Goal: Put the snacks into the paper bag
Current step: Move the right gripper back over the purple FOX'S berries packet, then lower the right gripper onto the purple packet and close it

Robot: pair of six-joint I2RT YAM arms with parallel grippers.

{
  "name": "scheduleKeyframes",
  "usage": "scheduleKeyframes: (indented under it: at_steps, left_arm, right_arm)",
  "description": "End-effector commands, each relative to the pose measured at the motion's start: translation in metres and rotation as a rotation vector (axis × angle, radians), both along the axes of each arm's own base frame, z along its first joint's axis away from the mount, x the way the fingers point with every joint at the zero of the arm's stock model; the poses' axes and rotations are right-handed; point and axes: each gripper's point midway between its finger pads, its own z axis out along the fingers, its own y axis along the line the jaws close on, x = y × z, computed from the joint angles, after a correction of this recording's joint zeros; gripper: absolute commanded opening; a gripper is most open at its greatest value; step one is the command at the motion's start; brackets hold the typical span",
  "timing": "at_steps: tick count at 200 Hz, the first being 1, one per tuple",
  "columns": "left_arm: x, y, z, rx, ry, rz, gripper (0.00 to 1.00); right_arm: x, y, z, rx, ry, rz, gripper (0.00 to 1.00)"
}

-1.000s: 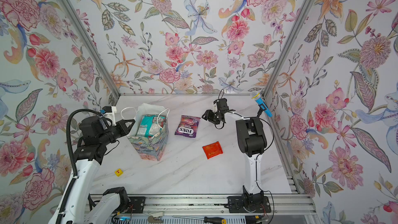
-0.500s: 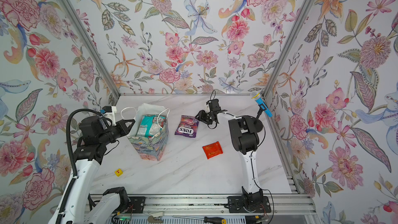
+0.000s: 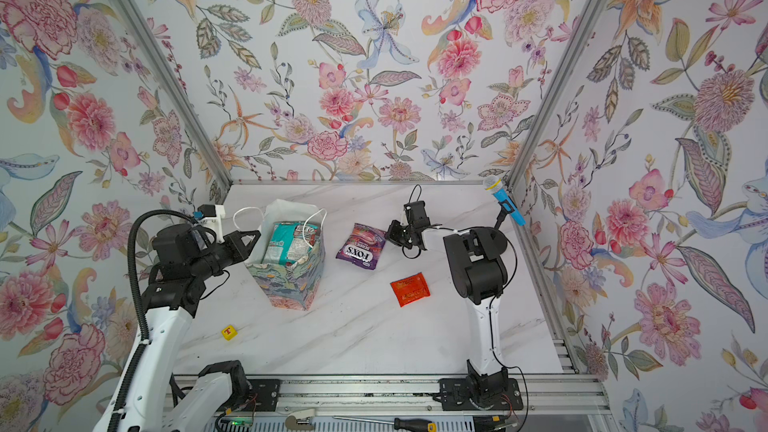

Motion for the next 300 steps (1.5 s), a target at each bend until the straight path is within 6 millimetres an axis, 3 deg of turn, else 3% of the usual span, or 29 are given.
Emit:
scheduleKeyframes:
  at_steps: [1,22,41,59,102,123,160,178,211,266,300]
  left_arm:
    - [-0.003,-0.003,0.02,0.009,-0.065,-0.028,0.06]
    - [-0.003,-0.003,0.02,0.009,-0.066,-0.027,0.06]
    - [-0.003,-0.003,0.02,0.006,-0.066,-0.027,0.06]
    - [-0.003,-0.003,0.02,0.004,-0.068,-0.031,0.06]
    - [-0.004,-0.003,0.02,0.004,-0.067,-0.032,0.06]
    - [-0.004,-0.003,0.021,0.002,-0.073,-0.031,0.06]
    - [-0.004,-0.004,0.023,-0.009,-0.078,-0.036,0.06]
    - [-0.005,-0.005,0.026,-0.009,-0.085,-0.039,0.06]
    - [-0.008,-0.005,0.026,-0.005,-0.085,-0.04,0.05]
    - [-0.008,-0.005,0.026,-0.011,-0.086,-0.038,0.06]
    - [-0.008,-0.005,0.025,-0.009,-0.081,-0.035,0.06]
  right_arm:
    - [-0.016,0.001,0.02,0.018,-0.04,-0.017,0.04]
    - [-0.043,0.002,0.018,0.023,-0.031,-0.01,0.11]
    - [-0.068,0.006,0.017,0.032,-0.014,0.005,0.36]
    - [-0.082,0.001,0.029,0.044,-0.033,0.003,0.44]
    - [-0.08,-0.022,0.084,-0.134,-0.171,0.086,0.56]
    - [-0.07,-0.014,0.099,-0.147,-0.215,0.213,0.61]
    - [-0.058,0.009,0.076,-0.172,-0.13,0.457,0.67]
    - [-0.048,0.012,0.064,-0.156,-0.117,0.478,0.76]
    - [-0.032,0.013,0.052,-0.135,-0.103,0.495,0.84]
    - [-0.021,0.014,0.03,-0.112,-0.068,0.523,0.85]
    - [-0.026,0.017,0.016,-0.096,-0.037,0.543,0.84]
